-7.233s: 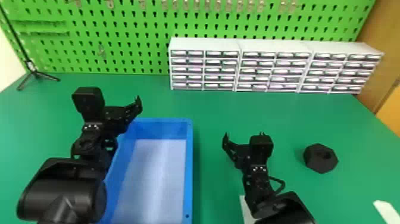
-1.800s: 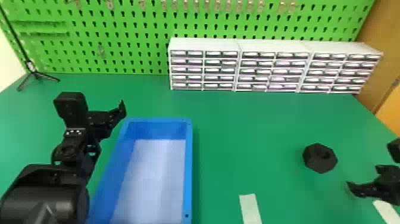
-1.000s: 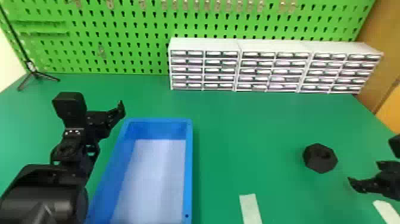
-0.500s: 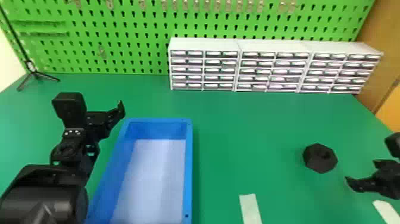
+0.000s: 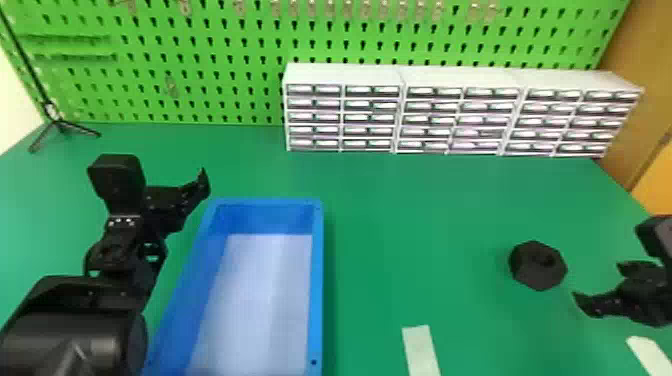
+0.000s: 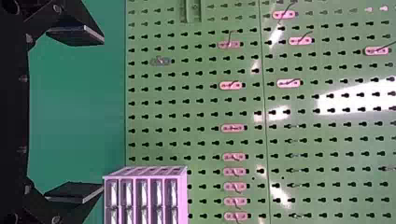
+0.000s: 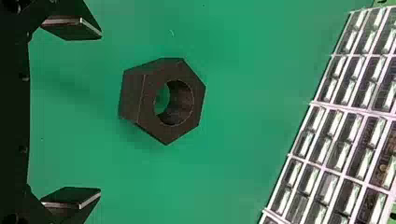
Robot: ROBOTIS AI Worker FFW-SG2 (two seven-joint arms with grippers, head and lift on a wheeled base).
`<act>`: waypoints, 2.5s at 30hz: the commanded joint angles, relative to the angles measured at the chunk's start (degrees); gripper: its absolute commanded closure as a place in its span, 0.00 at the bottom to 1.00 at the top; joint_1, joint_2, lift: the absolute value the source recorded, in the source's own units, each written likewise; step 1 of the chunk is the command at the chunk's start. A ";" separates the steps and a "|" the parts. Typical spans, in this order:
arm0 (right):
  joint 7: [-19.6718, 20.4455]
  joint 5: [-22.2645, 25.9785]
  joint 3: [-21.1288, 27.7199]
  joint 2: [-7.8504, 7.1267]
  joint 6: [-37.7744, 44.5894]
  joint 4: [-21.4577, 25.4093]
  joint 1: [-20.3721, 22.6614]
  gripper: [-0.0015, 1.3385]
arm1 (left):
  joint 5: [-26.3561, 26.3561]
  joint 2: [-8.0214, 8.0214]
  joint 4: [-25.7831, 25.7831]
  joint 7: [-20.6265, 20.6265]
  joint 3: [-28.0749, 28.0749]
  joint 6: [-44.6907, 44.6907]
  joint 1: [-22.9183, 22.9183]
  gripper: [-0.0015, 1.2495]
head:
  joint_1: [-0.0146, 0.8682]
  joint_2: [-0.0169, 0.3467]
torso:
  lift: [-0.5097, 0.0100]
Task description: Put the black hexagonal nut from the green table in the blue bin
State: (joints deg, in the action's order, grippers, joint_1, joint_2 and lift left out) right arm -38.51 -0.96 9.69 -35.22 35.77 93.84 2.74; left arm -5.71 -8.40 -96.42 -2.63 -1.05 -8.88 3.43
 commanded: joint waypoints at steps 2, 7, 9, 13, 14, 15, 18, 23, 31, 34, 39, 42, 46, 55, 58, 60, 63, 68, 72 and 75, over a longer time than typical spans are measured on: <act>-0.51 0.17 -1.95 -0.46 0.00 -0.32 -1.43 0.09 | -0.09 -0.13 0.00 0.00 0.09 0.00 0.00 0.14 | 0.79 0.12 | 0.80; -1.57 -0.01 -4.24 -0.82 0.00 -1.38 -3.62 0.09 | -0.35 -0.39 0.00 0.00 0.35 0.00 0.09 0.14 | 0.79 0.12 | 0.80; -1.66 -0.01 -4.77 -0.82 0.00 -1.55 -4.15 0.09 | -0.35 -0.57 0.00 0.00 0.61 0.00 0.26 0.14 | 0.79 0.12 | 0.80; -1.83 -0.01 -5.56 -0.64 -0.09 -1.99 -5.20 0.09 | -0.53 -0.74 0.00 0.00 0.88 0.00 0.35 0.14 | 0.79 0.12 | 0.80; -2.01 -0.01 -5.82 -0.46 -0.17 -2.25 -5.56 0.09 | -0.53 -0.83 0.00 0.00 0.88 0.00 0.35 0.14 | 0.79 0.12 | 0.80; -2.18 0.08 -6.09 -0.46 -0.17 -2.43 -5.91 0.09 | -0.62 -0.83 0.00 0.00 0.88 0.00 0.35 0.14 | 0.79 0.12 | 0.80; -2.62 0.08 -7.05 -0.29 -0.26 -3.13 -6.87 0.09 | -0.70 -1.01 0.00 0.00 0.88 0.00 0.44 0.14 | 0.79 0.12 | 0.80; -3.42 -0.01 -8.55 0.06 -0.70 -4.19 -8.28 0.10 | -0.79 -1.18 0.00 0.00 1.05 0.00 0.70 0.14 | 0.79 0.12 | 0.80; -4.29 -0.01 -10.92 0.06 -1.14 -5.59 -10.13 0.10 | -0.79 -1.18 0.00 0.00 0.96 0.00 0.79 0.14 | 0.79 0.12 | 0.80; -4.82 -0.01 -11.53 0.15 -1.32 -6.39 -10.92 0.10 | -0.79 -1.27 0.00 0.00 0.96 0.09 0.88 0.14 | 0.79 0.12 | 0.80; -5.35 0.17 -13.73 0.15 -1.93 -8.32 -12.59 0.10 | -0.79 -1.27 0.00 0.00 1.05 0.09 1.05 0.14 | 0.79 0.12 | 0.80; -5.61 0.26 -15.05 0.24 -2.55 -9.64 -13.82 0.10 | -0.70 -1.45 0.00 0.00 1.23 0.09 1.05 0.14 | 0.79 0.12 | 0.80; -5.70 0.61 -16.72 0.41 -3.51 -11.31 -15.31 0.11 | -0.79 -1.53 0.00 0.00 1.23 0.09 1.14 0.14 | 0.79 0.12 | 0.80; -5.79 0.87 -17.78 0.68 -3.95 -12.71 -16.02 0.13 | -0.88 -1.62 0.00 0.00 1.23 0.09 1.23 0.14 | 0.79 0.12 | 0.80; -5.79 0.87 -18.13 0.50 -3.95 -13.06 -16.02 0.13 | -0.88 -1.71 0.00 0.00 1.23 0.09 1.23 0.14 | 0.79 0.12 | 0.80; -5.79 0.87 -18.13 0.41 -3.95 -13.42 -16.10 0.13 | -0.88 -1.71 0.00 0.00 1.23 0.09 1.23 0.14 | 0.79 0.12 | 0.80; -5.79 0.78 -18.13 0.41 -4.04 -14.03 -16.10 0.13 | -1.06 -1.71 0.00 0.00 1.23 0.09 1.23 0.14 | 0.79 0.12 | 0.80; -5.79 0.69 -18.13 0.41 -4.31 -14.73 -16.28 0.13 | -1.06 -1.80 0.00 0.00 1.23 0.09 1.23 0.14 | 0.79 0.12 | 0.80; -5.79 0.69 -18.65 0.41 -4.74 -15.26 -16.72 0.13 | -1.06 -1.88 0.00 0.00 1.23 0.09 1.32 0.14 | 0.79 0.12 | 0.80; -5.79 0.69 -19.09 0.41 -4.92 -15.53 -16.98 0.13 | -1.06 -1.97 0.00 0.00 1.23 0.09 1.41 0.14 | 0.79 0.12 | 0.80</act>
State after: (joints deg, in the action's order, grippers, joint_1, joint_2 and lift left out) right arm -44.30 -0.26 -8.89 -34.81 31.12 78.67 -13.90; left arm -6.77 -10.28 -96.41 -2.63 0.17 -8.79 4.77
